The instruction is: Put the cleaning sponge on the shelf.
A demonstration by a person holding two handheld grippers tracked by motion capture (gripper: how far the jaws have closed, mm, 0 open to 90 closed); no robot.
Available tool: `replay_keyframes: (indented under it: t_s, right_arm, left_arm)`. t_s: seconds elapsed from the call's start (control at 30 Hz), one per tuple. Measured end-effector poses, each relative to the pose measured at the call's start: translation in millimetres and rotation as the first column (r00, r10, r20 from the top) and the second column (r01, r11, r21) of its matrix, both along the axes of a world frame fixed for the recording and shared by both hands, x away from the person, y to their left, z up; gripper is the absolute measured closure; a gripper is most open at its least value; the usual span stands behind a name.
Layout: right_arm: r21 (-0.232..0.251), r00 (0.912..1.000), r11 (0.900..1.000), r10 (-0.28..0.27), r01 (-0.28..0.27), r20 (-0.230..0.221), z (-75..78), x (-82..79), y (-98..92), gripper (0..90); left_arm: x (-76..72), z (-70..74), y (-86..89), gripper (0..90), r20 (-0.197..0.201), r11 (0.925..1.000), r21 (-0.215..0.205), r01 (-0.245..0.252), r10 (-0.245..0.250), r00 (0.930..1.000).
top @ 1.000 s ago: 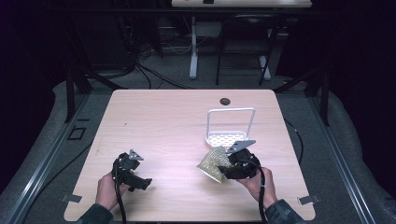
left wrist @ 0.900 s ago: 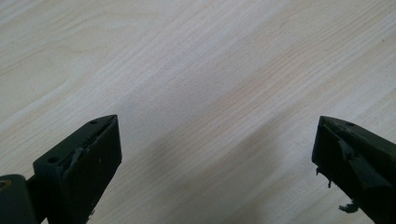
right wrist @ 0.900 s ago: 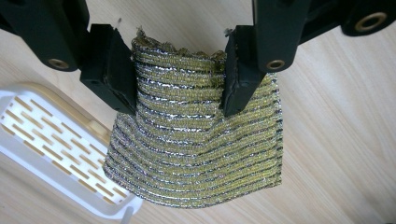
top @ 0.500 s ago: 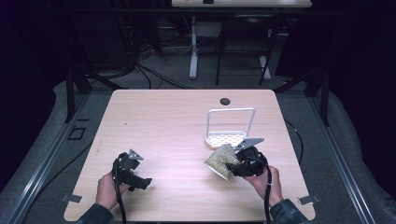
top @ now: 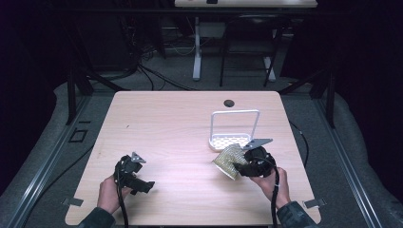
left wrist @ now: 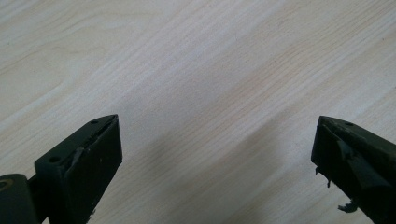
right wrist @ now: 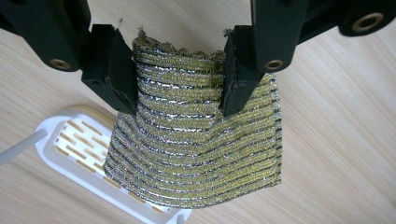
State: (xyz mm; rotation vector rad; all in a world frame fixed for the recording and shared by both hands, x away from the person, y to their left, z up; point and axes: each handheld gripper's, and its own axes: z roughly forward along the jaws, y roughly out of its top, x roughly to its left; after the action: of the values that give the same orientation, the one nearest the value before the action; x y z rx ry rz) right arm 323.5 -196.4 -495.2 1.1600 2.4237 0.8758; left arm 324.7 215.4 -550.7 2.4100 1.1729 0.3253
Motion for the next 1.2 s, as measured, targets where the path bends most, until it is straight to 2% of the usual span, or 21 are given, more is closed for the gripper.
replay_keyframes:
  t_s: [0.7,1.2]
  right_arm:
    - [0.029,0.9971,0.997,-0.075,0.075,0.004,-1.4,14.2,-8.3,48.3]
    - [0.06,0.9902,0.988,-0.139,0.139,0.005,-2.3,23.1,-10.3,49.2]
  left_arm:
    - [0.2,0.2,-0.4,2.1,-0.003,1.0,0.002,0.004,-0.004,1.0]
    - [0.1,0.0,-2.0,2.1,-0.002,0.9999,0.004,0.011,-0.011,0.9999]
